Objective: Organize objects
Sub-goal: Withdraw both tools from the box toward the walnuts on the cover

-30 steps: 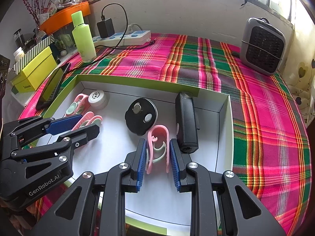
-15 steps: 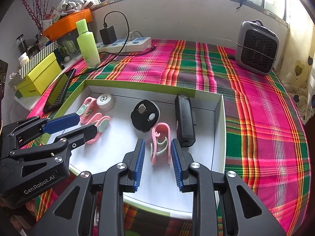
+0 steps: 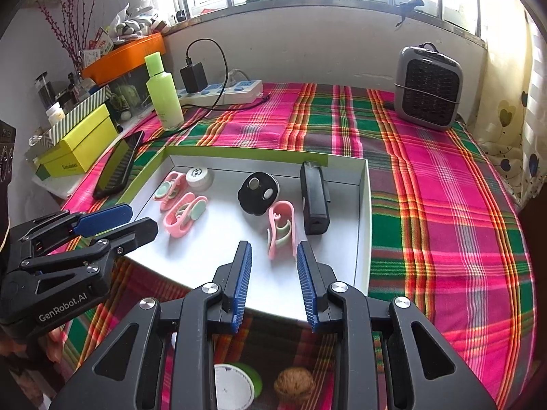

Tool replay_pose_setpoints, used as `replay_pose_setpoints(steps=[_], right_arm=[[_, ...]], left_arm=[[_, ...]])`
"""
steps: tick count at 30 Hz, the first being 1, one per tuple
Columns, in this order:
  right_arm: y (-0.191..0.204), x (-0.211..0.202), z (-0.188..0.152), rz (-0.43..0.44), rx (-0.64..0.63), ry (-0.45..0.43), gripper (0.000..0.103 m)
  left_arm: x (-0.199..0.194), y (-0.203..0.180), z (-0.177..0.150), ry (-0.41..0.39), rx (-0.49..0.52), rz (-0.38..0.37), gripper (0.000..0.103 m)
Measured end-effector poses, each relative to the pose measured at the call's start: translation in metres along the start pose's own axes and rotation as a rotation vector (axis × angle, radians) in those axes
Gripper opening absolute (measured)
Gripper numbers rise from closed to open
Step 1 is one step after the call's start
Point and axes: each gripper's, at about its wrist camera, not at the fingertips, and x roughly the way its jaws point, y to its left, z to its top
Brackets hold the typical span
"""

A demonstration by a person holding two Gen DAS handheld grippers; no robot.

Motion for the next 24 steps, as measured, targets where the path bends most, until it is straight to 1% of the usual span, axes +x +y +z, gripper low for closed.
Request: replay_pose_setpoints(steps=[18, 24], right_arm=[[-0.006, -0.038, -0.026, -0.015, 0.042, -0.054, 0.029], [-0.013, -0.047, -0.038, -0.049, 0.053, -0.062, 0.029]], left_arm=[[-0.031, 0.002, -0.026, -0.025, -0.026, -0.038, 0.040], [-0.035, 0.004, -0.037, -0.012, -0.028, -0.047, 0.041]])
